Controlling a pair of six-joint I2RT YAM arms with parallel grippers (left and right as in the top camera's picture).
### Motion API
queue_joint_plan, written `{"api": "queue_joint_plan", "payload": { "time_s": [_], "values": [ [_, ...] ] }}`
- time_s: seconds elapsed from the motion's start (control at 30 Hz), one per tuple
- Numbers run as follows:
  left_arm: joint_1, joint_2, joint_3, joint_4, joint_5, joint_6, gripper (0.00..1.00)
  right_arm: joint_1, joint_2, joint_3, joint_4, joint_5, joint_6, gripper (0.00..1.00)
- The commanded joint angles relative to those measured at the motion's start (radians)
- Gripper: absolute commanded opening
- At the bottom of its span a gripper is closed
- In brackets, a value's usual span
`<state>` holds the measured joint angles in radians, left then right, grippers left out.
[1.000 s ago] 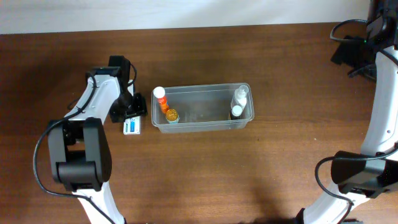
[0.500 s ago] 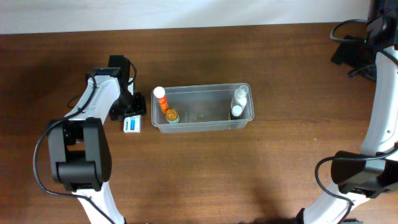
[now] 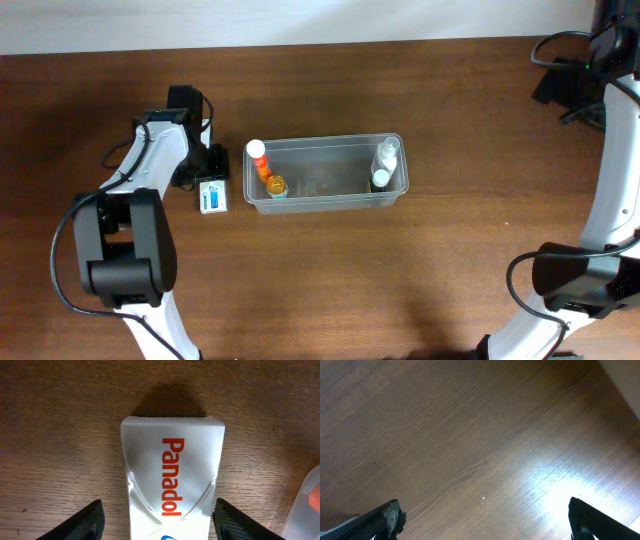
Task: Pack container
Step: 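Lower the left gripper onto the white Panadol box and grasp it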
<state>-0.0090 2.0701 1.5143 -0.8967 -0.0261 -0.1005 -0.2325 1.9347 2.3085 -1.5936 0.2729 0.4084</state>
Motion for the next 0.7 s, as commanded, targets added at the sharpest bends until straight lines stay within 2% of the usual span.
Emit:
{"api": "queue_joint_plan", "payload": {
  "time_s": [0.0,0.43,0.47,0.57,0.67],
  "values": [
    [0.005,-0.010,-0.010,0.000,0.002,0.037,0.70,-0.005,-0.008,0.005,0.000,0.016,0.000,0.98],
    [0.005,-0.010,-0.072,0.034,0.011,0.039,0.70,-0.005,-0.008,0.005,0.001,0.016,0.000,0.98],
    [0.005,-0.010,-0.072,0.036,0.011,0.039,0.67,-0.005,-0.008,0.005,0.001,0.016,0.000,0.99],
    [0.005,-0.010,-0.072,0.043,0.011,0.039,0.49,-0.005,-0.008,0.005,0.000,0.016,0.000,0.98],
    [0.005,-0.010,-0.072,0.047,0.011,0.039,0.43,-0.005,-0.008,0.005,0.001,0.016,0.000,0.98]
  ]
}}
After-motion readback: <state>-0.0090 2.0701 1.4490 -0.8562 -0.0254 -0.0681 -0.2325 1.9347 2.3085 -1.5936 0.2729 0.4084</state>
